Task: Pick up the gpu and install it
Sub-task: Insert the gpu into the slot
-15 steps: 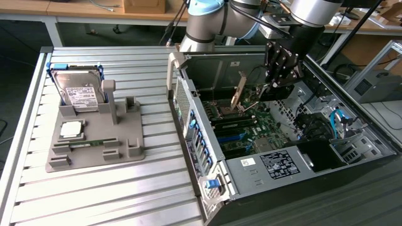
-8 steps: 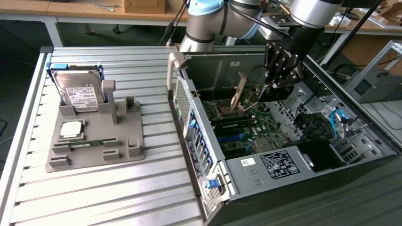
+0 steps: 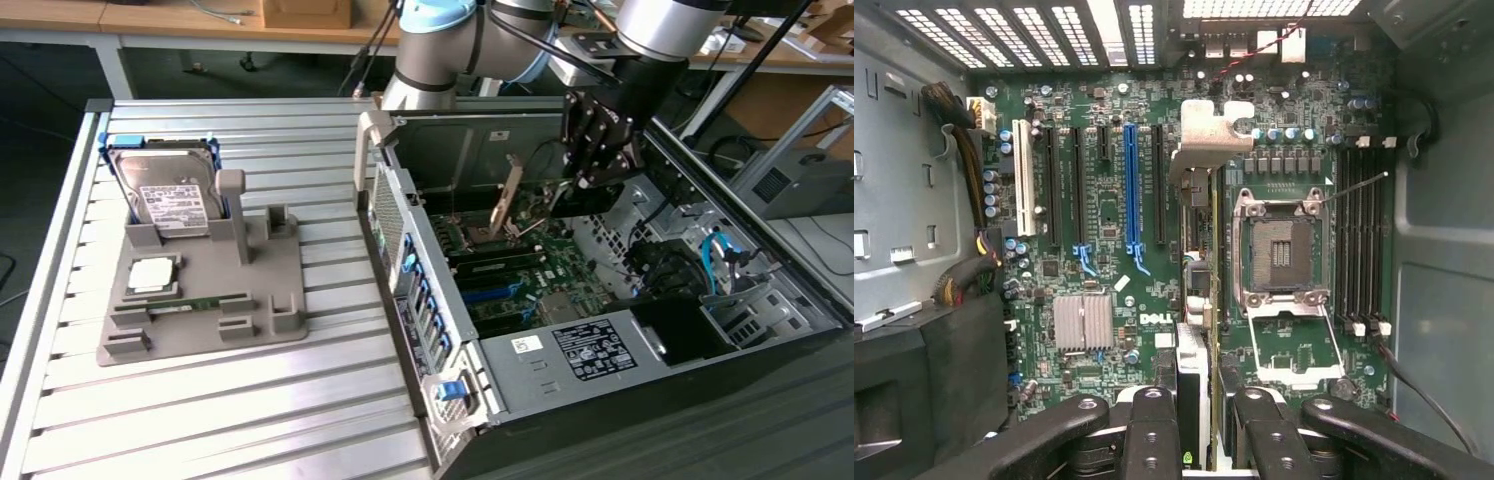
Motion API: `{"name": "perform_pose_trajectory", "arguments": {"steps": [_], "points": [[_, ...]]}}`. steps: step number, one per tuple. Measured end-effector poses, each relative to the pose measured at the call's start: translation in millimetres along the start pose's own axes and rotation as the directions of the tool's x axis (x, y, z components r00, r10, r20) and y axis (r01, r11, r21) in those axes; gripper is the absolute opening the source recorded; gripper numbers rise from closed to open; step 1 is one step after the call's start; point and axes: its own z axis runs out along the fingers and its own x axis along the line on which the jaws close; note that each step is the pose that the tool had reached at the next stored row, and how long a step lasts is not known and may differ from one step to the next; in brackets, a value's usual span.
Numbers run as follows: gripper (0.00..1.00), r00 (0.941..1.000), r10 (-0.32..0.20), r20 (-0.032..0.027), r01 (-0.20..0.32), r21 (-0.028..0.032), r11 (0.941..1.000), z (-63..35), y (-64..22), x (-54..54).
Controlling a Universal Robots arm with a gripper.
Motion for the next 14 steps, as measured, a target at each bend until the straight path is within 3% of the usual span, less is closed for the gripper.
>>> {"name": "perform_pose_trajectory", "arguments": {"steps": [14], "points": [[0.27, 1.0000, -0.002, -0.0007, 0.002, 0.0000, 1.0000, 3.5, 2.3, 2.4]]}}
